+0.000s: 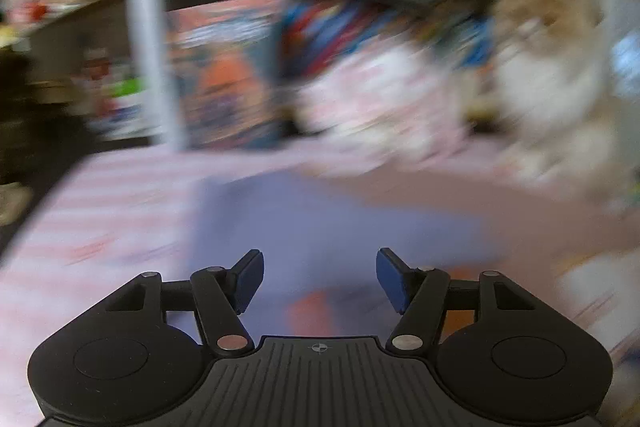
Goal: Fold clothes
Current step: 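Fold the lavender sleeve across the sweater body with the left tool and release, then grip the sweater hem with both tools, pull it straight, then open both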
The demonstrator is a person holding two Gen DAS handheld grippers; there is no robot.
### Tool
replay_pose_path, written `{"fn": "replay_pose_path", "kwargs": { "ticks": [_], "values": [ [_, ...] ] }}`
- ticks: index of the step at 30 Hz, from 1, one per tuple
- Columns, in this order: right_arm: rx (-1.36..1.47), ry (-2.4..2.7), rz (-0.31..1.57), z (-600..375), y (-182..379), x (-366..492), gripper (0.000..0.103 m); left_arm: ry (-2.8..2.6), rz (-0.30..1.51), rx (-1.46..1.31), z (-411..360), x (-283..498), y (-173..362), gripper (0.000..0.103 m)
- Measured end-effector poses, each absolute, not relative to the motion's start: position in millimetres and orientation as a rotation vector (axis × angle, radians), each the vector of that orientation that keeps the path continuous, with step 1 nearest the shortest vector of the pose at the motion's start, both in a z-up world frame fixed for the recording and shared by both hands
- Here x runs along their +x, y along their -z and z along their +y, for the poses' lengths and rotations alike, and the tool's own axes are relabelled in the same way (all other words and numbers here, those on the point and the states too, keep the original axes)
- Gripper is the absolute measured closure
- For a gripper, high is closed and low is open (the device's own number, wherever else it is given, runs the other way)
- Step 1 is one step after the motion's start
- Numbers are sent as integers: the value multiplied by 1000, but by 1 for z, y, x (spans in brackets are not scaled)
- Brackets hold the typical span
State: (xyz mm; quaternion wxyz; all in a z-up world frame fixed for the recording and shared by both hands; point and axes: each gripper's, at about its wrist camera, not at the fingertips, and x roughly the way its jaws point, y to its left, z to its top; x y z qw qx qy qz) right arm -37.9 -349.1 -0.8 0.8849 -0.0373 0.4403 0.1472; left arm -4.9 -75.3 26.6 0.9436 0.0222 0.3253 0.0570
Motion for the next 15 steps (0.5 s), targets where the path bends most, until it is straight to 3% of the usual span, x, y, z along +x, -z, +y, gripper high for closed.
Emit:
{"fn": "replay_pose_path", "kwargs": {
  "ticks": [6,15],
  "values": [
    [-105,-283,951,-349,8,-25,24,-306,786,-80,2,-54,-5,40],
    [-32,-200,958,-345,8,-26,43,-220,828,-182,26,-49,13,44]
  ]
}}
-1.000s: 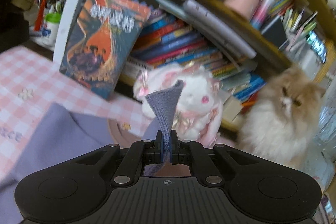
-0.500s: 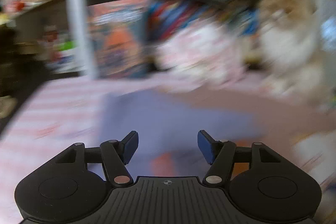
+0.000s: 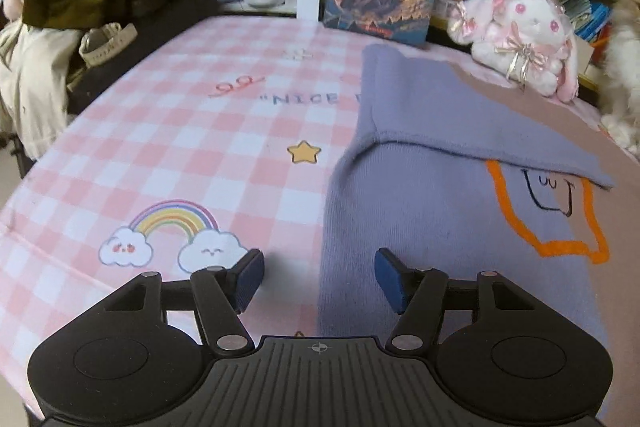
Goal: Fold clothes
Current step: 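Grip the sweater hem with both tools, pull it straight, then open both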
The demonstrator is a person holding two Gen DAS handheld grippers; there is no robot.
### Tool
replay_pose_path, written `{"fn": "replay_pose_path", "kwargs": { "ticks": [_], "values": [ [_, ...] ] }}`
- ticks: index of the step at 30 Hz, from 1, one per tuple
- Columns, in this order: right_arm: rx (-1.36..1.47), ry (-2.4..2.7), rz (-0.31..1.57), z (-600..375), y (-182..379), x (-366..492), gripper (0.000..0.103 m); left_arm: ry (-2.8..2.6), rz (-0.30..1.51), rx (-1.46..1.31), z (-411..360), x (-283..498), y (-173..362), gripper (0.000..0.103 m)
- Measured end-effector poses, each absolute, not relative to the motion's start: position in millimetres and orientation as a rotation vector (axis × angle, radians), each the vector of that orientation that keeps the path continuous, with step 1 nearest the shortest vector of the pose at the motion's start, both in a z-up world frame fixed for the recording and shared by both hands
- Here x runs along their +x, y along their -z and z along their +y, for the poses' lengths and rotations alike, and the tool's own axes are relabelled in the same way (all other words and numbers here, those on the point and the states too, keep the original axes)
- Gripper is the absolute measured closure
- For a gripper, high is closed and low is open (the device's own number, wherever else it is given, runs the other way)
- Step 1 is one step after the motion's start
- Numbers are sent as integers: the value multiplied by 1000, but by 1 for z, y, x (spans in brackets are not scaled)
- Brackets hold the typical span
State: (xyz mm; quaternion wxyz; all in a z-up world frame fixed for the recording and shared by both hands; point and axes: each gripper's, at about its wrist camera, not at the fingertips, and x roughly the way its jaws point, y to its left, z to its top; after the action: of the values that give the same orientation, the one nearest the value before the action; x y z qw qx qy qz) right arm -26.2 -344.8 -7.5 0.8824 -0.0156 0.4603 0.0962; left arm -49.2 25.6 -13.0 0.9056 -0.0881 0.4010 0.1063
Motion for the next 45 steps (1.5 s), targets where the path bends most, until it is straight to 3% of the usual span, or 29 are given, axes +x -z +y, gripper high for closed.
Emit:
{"fn": "replay_pose_path", "kwargs": {
  "ticks": [1,2,3,4,6,7,23,36,40,42,44,45],
  "values": [
    [-17,-187,956,-346,7,-26,46,-210,823,-194,27,-49,13,59],
    [0,-168,951,-347,6,-25,52,-199,820,-209,29,-49,14,83],
    [14,-154,948,-347,6,-24,60,-187,818,-223,30,-49,14,94],
    [25,-147,945,-348,5,-23,65,-176,818,-236,32,-50,15,98],
    [43,-136,940,-346,5,-22,87,-153,816,-247,35,-51,15,99],
    [47,-142,941,-343,4,-21,93,-144,811,-237,36,-52,15,99],
    [44,-345,955,-222,4,-32,94,-309,791,-191,153,-57,5,99],
    [23,-260,937,-197,2,-50,94,-215,796,-174,170,-59,11,95],
    [20,-229,938,-193,1,-55,91,-224,770,-147,165,-64,-2,88],
    [34,-200,934,-194,-3,-58,81,-205,719,-127,157,-70,-15,78],
    [59,-180,929,-197,-8,-63,70,-174,676,-107,147,-77,-25,58],
    [70,-172,918,-200,-12,-67,64,-150,659,-95,140,-81,-29,54]
  ]
}}
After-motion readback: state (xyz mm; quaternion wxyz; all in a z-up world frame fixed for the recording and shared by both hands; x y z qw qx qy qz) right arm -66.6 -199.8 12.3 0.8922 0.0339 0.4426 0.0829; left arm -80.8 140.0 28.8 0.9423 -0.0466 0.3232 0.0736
